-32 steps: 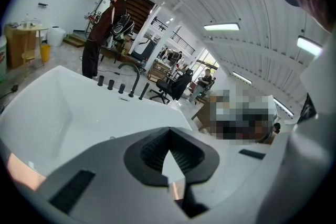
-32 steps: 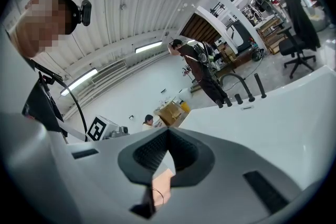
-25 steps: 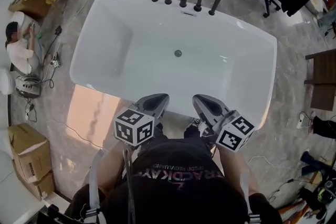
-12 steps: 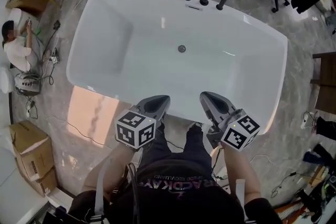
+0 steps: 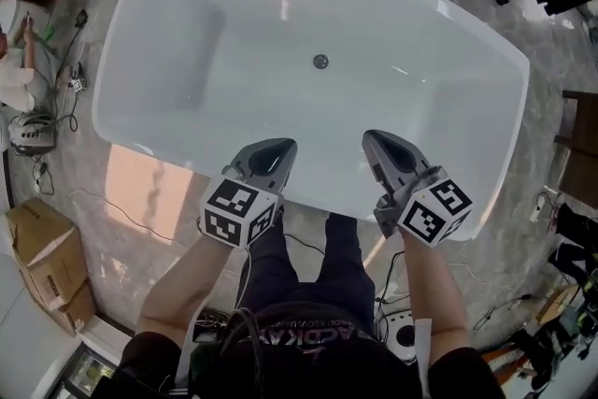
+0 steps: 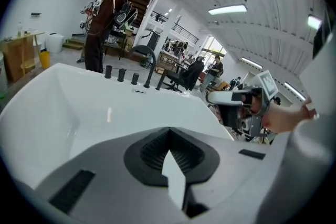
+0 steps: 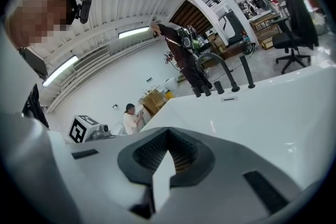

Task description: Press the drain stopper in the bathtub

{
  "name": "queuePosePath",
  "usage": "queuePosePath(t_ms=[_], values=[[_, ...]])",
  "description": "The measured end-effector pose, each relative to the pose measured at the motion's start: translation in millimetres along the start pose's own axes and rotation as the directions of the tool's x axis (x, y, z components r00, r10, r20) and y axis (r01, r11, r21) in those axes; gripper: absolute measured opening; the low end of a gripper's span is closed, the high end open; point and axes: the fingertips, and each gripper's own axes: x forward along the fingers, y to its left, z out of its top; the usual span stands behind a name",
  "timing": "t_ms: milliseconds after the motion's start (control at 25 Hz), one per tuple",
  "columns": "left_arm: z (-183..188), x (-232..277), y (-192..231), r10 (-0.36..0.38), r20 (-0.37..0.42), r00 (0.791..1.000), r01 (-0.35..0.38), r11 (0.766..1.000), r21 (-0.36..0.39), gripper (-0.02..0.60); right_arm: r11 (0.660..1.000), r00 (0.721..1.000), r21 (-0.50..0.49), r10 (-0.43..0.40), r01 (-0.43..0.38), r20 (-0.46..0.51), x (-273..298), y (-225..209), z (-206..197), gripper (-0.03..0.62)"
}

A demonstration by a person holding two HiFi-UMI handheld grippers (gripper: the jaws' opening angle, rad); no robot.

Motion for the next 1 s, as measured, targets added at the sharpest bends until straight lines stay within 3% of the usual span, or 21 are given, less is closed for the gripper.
queuePosePath(t_ms=[720,1000], values=[[-44,67,50,0.010,0.040,0.999,-0.012,0.999,0.033,0.003,0.991,0.989,-0.122,-0.072,0.056,-0.132,95,-100,-46,0.012],[-65,99,61,-0.012,0.026,1.000,0.009,0.994,0.106,0.003,0.984,0.976,-0.157,-0.113,0.084,-0.187,136,-145,-77,0.012]])
